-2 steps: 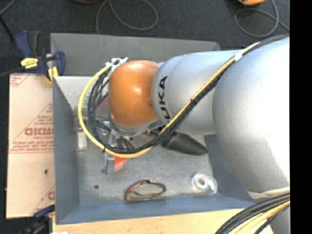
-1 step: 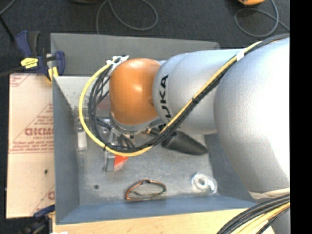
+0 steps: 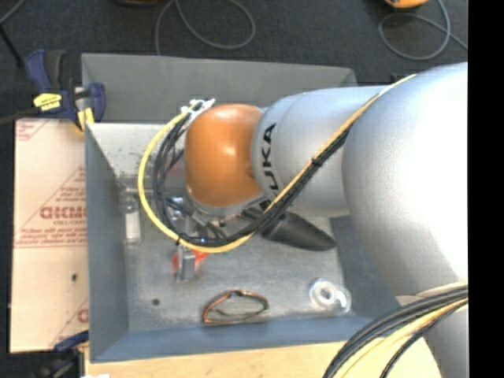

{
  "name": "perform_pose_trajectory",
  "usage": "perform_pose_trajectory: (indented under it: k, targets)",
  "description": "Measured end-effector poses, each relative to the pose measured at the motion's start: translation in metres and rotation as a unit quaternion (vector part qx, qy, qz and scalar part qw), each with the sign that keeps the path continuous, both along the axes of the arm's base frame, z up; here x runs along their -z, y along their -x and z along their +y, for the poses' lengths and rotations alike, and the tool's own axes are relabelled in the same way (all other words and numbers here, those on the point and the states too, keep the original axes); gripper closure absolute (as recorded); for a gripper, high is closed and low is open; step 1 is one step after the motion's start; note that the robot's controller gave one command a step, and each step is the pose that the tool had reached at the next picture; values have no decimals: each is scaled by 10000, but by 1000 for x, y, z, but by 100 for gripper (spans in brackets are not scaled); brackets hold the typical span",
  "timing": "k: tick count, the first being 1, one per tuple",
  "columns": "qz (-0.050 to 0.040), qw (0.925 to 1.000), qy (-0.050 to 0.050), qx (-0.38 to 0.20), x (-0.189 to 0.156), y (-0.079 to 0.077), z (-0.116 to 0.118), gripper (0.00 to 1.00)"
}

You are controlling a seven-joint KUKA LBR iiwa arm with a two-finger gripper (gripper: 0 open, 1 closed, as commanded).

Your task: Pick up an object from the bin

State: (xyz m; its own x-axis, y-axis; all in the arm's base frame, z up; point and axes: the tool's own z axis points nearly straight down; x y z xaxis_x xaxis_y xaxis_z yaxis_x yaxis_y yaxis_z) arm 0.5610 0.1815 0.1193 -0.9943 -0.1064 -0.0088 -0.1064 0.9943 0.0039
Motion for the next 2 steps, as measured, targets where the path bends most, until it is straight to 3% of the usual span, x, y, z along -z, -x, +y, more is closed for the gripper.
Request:
perform_pose_trajectory:
  k: [1, 2]
  targets:
    - [58, 9993, 31, -370, 29, -4, -23, 0]
    - [-7, 9999, -2, -101, 19, -4, -38, 0]
